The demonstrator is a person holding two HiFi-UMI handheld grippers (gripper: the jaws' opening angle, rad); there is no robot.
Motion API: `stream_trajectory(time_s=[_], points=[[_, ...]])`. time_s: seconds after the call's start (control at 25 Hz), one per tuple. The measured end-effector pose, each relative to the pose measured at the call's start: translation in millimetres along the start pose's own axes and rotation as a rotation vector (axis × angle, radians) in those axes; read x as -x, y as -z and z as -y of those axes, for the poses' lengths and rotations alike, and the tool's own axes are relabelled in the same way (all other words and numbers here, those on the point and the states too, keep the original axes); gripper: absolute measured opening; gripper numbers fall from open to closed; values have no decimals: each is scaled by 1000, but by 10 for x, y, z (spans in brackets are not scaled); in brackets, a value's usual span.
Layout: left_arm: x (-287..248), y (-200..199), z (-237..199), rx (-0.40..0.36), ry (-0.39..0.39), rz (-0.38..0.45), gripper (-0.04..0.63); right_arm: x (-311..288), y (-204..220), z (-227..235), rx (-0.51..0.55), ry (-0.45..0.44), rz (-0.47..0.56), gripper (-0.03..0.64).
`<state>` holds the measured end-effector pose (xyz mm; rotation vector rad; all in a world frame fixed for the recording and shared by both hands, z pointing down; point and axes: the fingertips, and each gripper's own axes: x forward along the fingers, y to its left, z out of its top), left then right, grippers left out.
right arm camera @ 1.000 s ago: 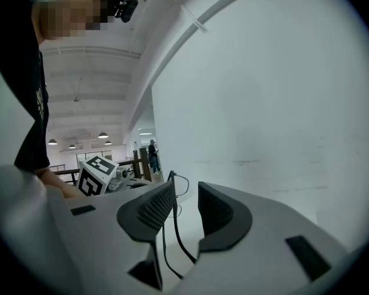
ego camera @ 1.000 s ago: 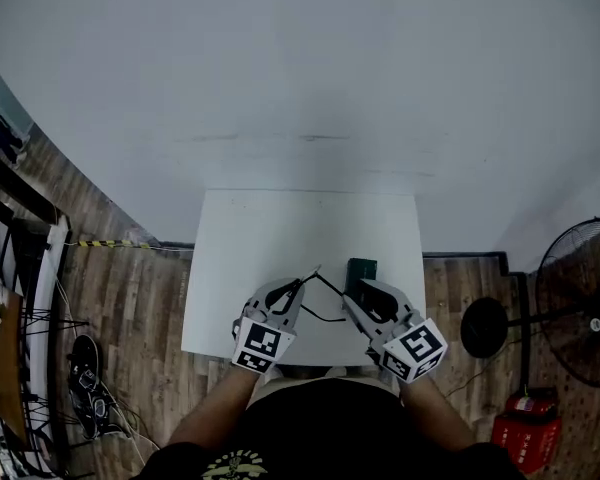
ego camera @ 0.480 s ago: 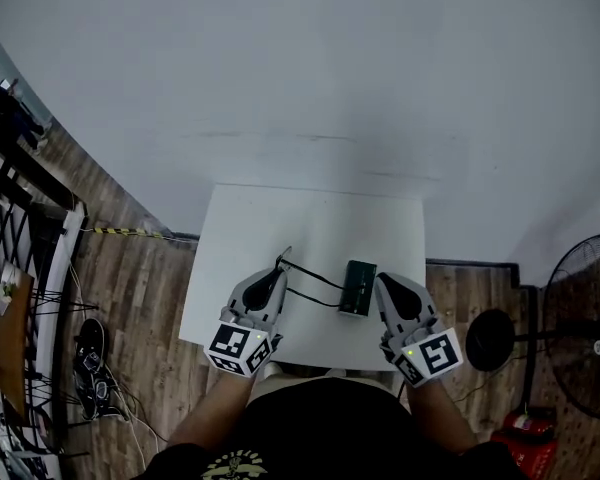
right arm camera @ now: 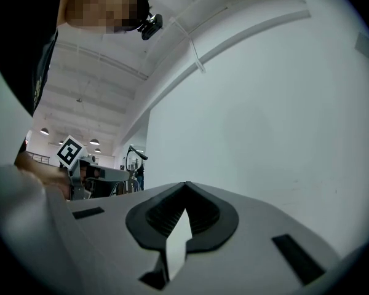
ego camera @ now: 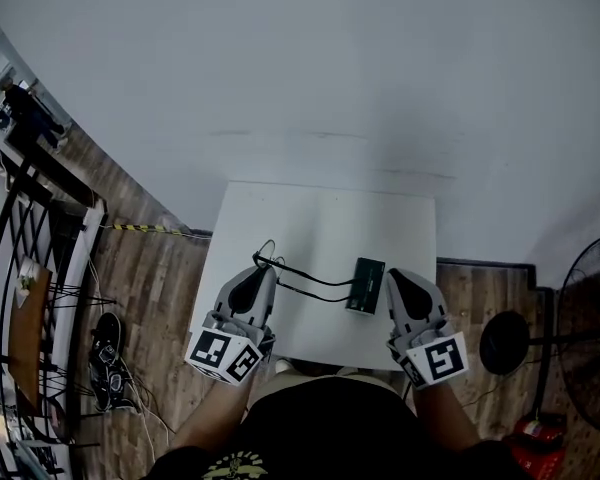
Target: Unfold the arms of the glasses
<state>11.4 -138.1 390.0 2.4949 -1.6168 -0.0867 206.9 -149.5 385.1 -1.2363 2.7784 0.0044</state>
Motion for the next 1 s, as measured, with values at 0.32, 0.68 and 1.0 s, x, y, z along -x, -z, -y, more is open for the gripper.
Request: stream_trajectory(time_s=[0.32,0.68,1.0], points=[[106,-237,15,-46,-5,36,20,51,-91,1,12,27,6,0],[-46,-193,-187,-36,58,39,20,-2,15,-70,45,92,-35,1],[-141,-277,-736,-9,126,29,20,-406,73,-350,48,166,-61,2]])
